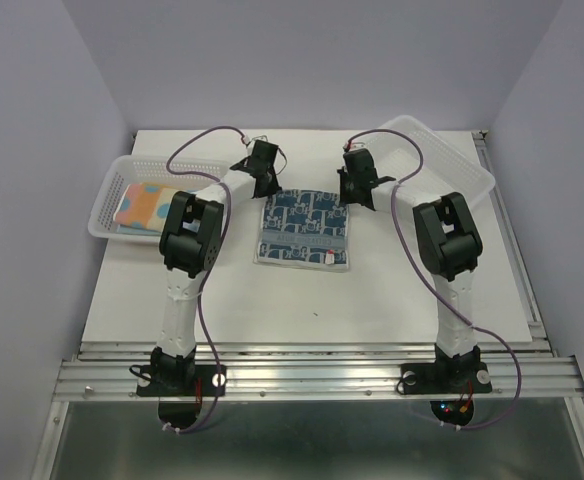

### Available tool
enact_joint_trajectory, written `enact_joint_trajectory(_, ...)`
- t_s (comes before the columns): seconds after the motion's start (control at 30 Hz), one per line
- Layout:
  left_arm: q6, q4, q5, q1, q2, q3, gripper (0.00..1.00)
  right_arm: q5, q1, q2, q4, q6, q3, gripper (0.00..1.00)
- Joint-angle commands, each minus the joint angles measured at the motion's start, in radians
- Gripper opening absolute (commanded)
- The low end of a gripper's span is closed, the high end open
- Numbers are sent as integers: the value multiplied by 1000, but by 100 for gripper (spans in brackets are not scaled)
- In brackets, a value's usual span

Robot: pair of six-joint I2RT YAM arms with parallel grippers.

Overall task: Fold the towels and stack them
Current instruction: Fold the towel

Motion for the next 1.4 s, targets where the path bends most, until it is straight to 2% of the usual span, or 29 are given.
enact_joint_trajectory(0.0, 18, 17, 40, 10, -5, 33, 0, -18, 5, -21, -8, -18, 20, 1)
enact_joint_trajectory(0.13, 18, 83, 39, 10, -74, -36, 0, -54, 5, -53, 0, -29, 6, 1)
enact_joint_trajectory(0.33, 23, 207, 34, 10, -266, -226, 0, -115, 5, -150, 24, -35, -70, 1)
enact_joint_trajectory(0.57, -9, 318, 75, 10, -422, -485, 0, -182, 5, -303, 71, 2, -247, 1)
enact_joint_trajectory(0.8, -61, 457, 144, 9, -617, -749, 0, -331, 15, -470, 149, 80, -480, 1)
enact_joint_trajectory(0.93, -95, 508, 172, 5, -709, -852, 0, -379, 24, -538, 153, 105, -546, 1)
enact_joint_trajectory(1.17, -132, 559, 220, -1, -828, -1036, 0, -374, 67, -645, 156, 139, -661, 1)
enact_joint_trajectory(1.37, -138, 580, 255, -8, -878, -1110, 0, -348, 99, -718, 144, 171, -730, 1)
